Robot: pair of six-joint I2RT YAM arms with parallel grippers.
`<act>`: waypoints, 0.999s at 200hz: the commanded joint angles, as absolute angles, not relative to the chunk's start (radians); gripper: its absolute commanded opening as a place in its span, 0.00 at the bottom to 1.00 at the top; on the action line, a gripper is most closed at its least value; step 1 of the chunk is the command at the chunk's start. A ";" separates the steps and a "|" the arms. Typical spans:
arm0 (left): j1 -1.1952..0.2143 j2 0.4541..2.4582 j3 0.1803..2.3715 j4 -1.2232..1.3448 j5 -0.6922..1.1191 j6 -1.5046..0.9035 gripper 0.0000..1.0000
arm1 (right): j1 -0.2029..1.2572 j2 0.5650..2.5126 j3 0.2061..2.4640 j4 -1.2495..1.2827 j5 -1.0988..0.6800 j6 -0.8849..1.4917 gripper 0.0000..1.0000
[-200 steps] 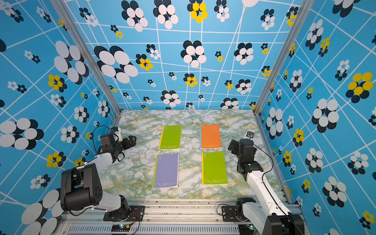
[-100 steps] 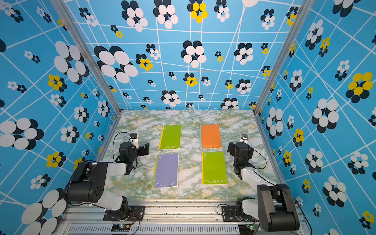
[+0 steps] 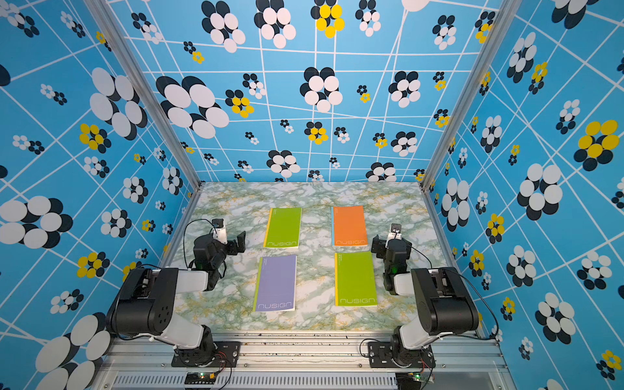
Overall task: Close the notebook
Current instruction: Reset both arms
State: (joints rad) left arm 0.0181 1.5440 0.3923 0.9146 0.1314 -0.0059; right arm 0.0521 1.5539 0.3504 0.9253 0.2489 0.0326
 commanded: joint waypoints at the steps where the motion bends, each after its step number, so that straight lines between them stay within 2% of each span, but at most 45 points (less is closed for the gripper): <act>1: 0.023 1.555 0.376 0.948 0.167 0.007 1.00 | 0.049 1.559 0.363 0.964 0.233 0.015 0.99; 200: 0.013 1.555 0.376 0.946 0.145 0.012 1.00 | 0.049 1.559 0.363 0.969 0.238 0.014 0.99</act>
